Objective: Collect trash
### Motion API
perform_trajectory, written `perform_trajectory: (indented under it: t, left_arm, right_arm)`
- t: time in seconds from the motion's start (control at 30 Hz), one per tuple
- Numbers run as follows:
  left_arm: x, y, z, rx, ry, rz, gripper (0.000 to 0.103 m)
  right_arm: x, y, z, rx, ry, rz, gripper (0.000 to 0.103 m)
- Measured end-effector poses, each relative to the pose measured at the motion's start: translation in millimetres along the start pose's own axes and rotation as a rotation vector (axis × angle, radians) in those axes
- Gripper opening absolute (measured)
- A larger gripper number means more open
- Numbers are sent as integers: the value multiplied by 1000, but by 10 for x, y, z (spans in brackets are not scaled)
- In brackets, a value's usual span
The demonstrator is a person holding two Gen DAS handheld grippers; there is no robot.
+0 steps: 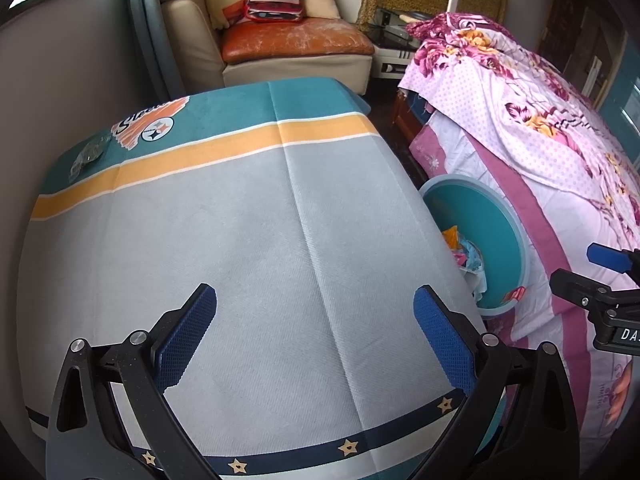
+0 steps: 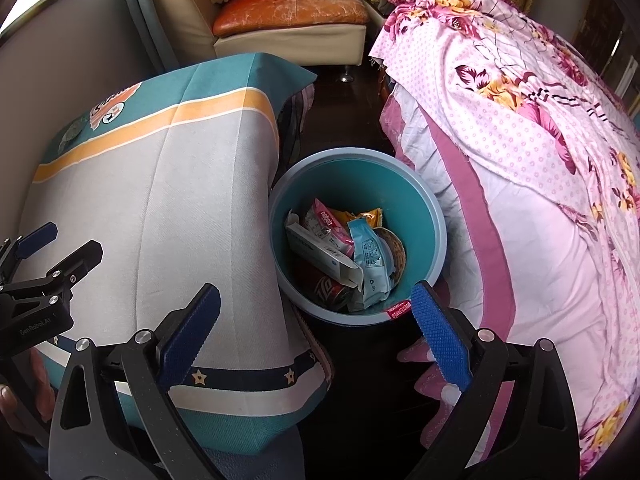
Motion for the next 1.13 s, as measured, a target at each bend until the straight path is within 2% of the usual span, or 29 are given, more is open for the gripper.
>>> perform_trajectory:
  t: [0.9,1.13]
  left_arm:
    - [-24,-2,-3,0,-6,2,99]
    - [-113,-73,38,6,-24,-28,99]
  right_arm:
    - [-39,34,-25,-16,5,9,92]
    - [-45,35,-31,-19,8,14,93]
Point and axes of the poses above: each gripper's, at about its wrist camera, not at the fingertips, and z roughly the way its jaws point, y to its right, x to its top, the point moved 9 cm from there along z, roughly the way its jaws point, and after that the axes turned 3 degrees about -z, right-handed, at the moved point
